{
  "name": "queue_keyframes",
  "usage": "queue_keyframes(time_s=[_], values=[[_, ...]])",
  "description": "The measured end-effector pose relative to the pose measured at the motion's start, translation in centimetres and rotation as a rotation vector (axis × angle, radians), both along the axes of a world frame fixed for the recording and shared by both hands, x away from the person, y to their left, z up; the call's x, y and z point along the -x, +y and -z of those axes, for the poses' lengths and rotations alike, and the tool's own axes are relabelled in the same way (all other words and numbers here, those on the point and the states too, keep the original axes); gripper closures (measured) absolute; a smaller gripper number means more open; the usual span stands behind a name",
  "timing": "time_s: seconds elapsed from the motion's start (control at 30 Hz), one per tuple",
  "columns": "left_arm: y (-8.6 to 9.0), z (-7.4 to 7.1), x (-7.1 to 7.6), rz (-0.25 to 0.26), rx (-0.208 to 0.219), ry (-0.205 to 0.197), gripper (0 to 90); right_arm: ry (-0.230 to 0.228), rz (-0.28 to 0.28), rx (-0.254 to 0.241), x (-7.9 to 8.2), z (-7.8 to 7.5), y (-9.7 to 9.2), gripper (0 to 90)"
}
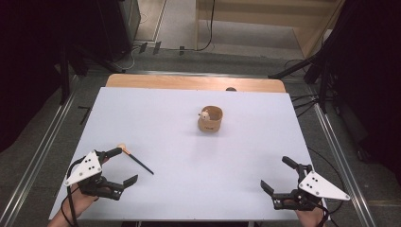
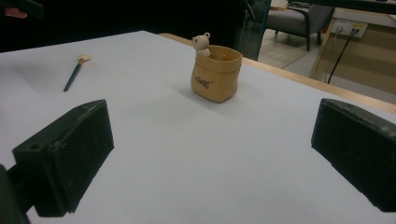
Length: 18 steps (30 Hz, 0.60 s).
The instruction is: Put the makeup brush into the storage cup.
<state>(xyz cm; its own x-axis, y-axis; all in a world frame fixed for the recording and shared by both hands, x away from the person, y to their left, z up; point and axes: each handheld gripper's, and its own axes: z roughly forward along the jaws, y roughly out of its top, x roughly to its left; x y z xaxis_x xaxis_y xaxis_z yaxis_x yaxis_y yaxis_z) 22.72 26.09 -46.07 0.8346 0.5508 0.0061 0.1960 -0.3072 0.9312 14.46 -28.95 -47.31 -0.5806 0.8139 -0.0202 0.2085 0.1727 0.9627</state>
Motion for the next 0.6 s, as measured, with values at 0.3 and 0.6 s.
queue_keyframes(time_s=[0.3,0.6], values=[[0.2,-0.6,-1.1,0.015,0.01,-0.002,0.0,0.008,0.0,0.001,-0.1,0.1,0.0,0.0],[0.3,-1.2,-2.2,0.012,0.013,-0.025,0.0,0.008,0.005,0.002,-0.1,0.1,0.0,0.0]])
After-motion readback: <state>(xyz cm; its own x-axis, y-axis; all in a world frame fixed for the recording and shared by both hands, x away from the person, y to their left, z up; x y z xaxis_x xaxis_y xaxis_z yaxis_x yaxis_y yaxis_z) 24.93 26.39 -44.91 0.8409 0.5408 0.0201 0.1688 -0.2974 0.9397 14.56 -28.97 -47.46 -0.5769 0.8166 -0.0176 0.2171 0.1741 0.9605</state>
